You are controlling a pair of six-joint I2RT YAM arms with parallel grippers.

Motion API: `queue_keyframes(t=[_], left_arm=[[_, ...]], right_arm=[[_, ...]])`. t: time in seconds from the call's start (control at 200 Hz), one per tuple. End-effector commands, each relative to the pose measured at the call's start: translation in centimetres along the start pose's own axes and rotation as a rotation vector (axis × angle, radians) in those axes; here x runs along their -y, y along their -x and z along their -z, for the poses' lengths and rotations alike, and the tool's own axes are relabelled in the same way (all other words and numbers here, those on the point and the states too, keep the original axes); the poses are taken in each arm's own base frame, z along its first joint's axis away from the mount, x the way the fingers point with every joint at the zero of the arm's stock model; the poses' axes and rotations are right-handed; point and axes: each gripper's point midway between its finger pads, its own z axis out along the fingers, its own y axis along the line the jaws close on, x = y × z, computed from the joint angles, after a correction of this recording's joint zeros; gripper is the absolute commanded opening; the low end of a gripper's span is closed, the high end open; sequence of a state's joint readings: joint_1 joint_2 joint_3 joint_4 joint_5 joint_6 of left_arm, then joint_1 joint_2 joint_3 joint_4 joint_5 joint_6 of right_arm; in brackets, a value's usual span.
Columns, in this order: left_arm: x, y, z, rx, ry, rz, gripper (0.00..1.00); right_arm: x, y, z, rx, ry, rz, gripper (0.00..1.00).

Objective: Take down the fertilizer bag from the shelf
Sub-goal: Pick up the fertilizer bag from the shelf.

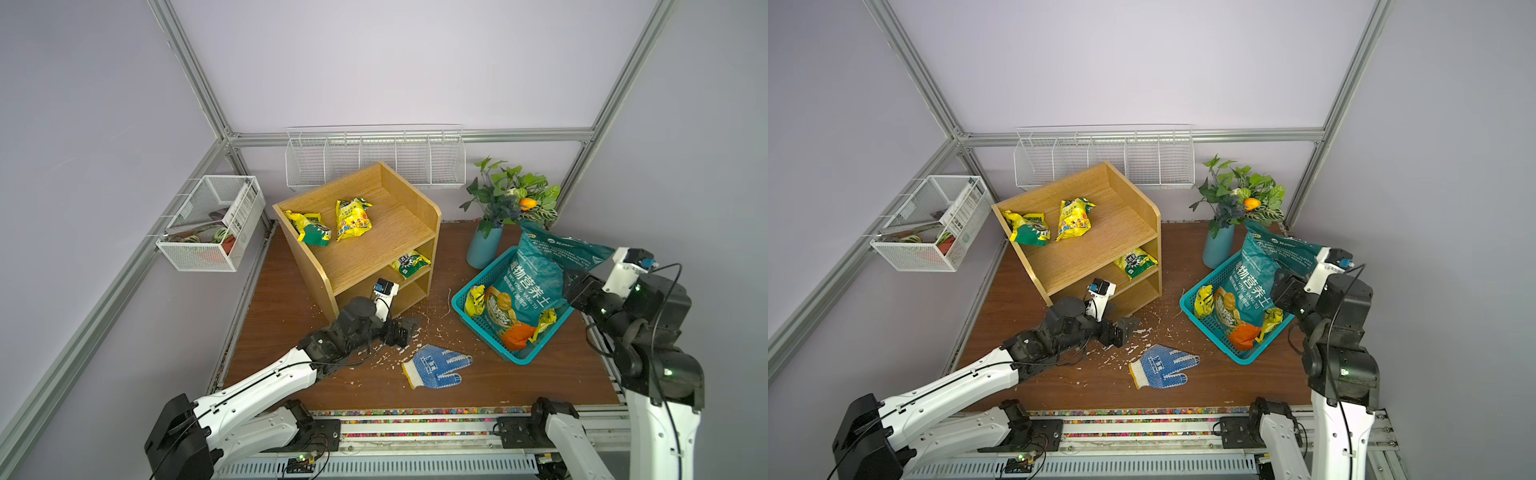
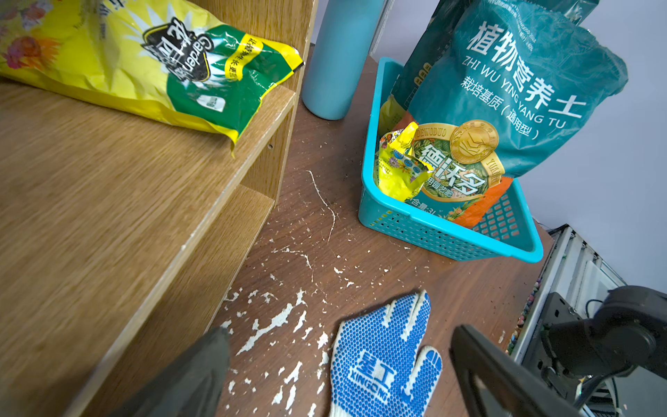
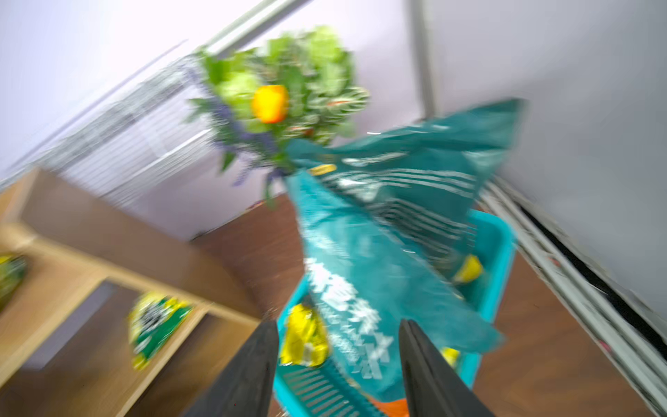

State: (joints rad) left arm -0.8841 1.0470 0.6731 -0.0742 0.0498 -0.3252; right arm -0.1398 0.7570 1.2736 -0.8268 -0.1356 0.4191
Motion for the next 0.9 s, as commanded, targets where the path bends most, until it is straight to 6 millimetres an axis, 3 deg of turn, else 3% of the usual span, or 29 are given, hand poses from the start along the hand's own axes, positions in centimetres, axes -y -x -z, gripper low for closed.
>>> queue_keyframes(t=[0.0,0.14,0.31,0.47,0.63,0.895], left_arm=[[0.6,1.2,-0.3,0.028,-0.012,0.011,1.0],[0.4,1.4,-0.2,0.032,-0.001,0.017,1.0],[-0.5,1.1,0.5,0.047,0.041,0.043,1.0],[-1.4,0.2,1.2,0.03,0.084,0.048,1.0],[-2.1,-0.5,1.8,0.022,0.116,0.044,1.0],[-2.1,-0.4,1.9,0.028,0.115,0.038,1.0]], right_arm=[[-5.1,2.0,0.1,0.0,0.18,0.034,0.59],[-13.0,1.7,-1.4,-0.094,0.392,0.137,0.58],[-23.8,-2.1,-2.6,-0.188,0.604,0.312,0.62],[-31.0,-4.9,-3.5,-0.218,0.734,0.383,0.63],[-35.7,-6.9,-5.1,-0.234,0.823,0.366,0.63],[-39.9,-8.3,-9.9,-0.184,0.842,0.29,0.69]])
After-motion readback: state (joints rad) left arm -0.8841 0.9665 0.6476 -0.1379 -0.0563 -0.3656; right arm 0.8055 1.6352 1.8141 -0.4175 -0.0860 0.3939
